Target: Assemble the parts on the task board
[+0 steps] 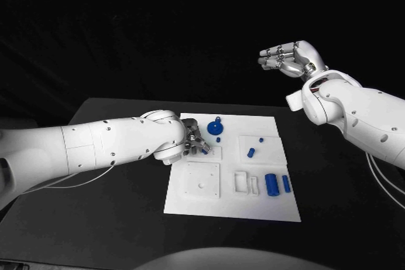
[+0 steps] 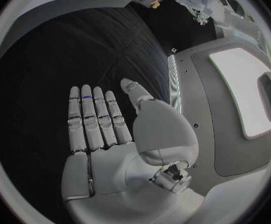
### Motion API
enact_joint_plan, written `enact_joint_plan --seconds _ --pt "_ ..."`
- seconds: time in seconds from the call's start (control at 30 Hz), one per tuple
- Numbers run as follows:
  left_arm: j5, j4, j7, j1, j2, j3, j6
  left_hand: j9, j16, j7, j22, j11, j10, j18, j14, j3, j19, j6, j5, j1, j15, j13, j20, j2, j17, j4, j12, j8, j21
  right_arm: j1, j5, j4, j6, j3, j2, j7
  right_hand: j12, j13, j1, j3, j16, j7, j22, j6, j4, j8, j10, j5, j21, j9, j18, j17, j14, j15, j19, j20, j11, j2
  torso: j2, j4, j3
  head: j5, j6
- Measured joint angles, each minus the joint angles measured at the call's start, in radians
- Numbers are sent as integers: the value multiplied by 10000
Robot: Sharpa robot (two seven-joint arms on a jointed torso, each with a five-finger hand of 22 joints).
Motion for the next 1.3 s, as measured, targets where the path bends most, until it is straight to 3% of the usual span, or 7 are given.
enact_joint_plan --seconds 0.13,0.6,0.67,0.93,1.0,1.23,1.3 --pt "96 -46 -1 44 60 -7 60 69 48 0 0 0 0 155 0 1 0 0 -34 -12 1 21 0 -12 74 -1 41 18 14 -6 1 -13 7 0 14 -5 0 0 0 0 0 0 0 0 0 0 0 0 0 0 1 0 0 0 0 0 0 0 1 -4 6 11 -8" --pt "387 -98 4 119 206 -10 433 225 356 0 -1 -35 35 157 126 14 -36 0 -78 -10 11 290 109 -7 572 -15 503 75 230 -9 5 -37 40 0 27 -20 0 0 0 0 0 0 0 0 0 0 0 0 0 1 0 0 0 -1 0 0 0 0 -6 -1 1 -11 -38" --pt "413 -110 4 132 207 -14 482 225 407 0 -1 -35 35 314 138 16 -57 0 -96 -9 0 329 130 -7 655 -17 545 76 264 -13 5 -42 45 0 31 -21 0 0 0 0 0 0 0 0 0 0 1 0 0 1 0 0 1 -1 0 0 0 0 -6 1 1 -11 -39" --pt "480 -159 -11 236 229 -21 669 225 567 0 -2 -72 71 313 211 72 -74 0 -21 -116 -1 500 285 102 977 26 822 115 484 -68 7 -67 77 0 56 -32 0 0 0 0 0 0 0 0 0 0 1 0 0 2 0 0 1 -1 0 0 0 0 -6 7 0 22 -49" --pt "482 -167 -11 260 235 -21 687 225 638 0 -2 -72 72 471 212 72 -71 0 -20 -116 -1 538 286 102 1054 26 884 116 516 -75 7 -71 84 0 58 -35 0 0 0 0 0 0 0 0 0 0 1 0 0 2 0 0 1 -1 0 0 -1 0 -6 7 1 28 -49" --pt "455 -190 -12 294 245 -20 704 225 795 0 5 -72 71 472 303 133 -91 0 -19 -177 -21 636 378 162 1319 87 1103 135 672 -83 7 -79 102 0 57 -41 0 0 0 57 0 -1 0 0 -1 0 1 0 0 3 0 0 1 -1 1 0 -1 0 -6 6 -3 34 -51" --pt "426 -192 -14 299 249 -20 712 225 839 0 5 -71 71 628 302 134 -111 0 -19 -206 -21 653 444 190 1395 87 1200 183 749 -85 7 -79 107 0 53 -43 0 0 0 57 0 -1 0 1 -1 0 1 0 0 2 1 0 1 -1 -3 3 -1 0 -8 5 -3 34 -51"
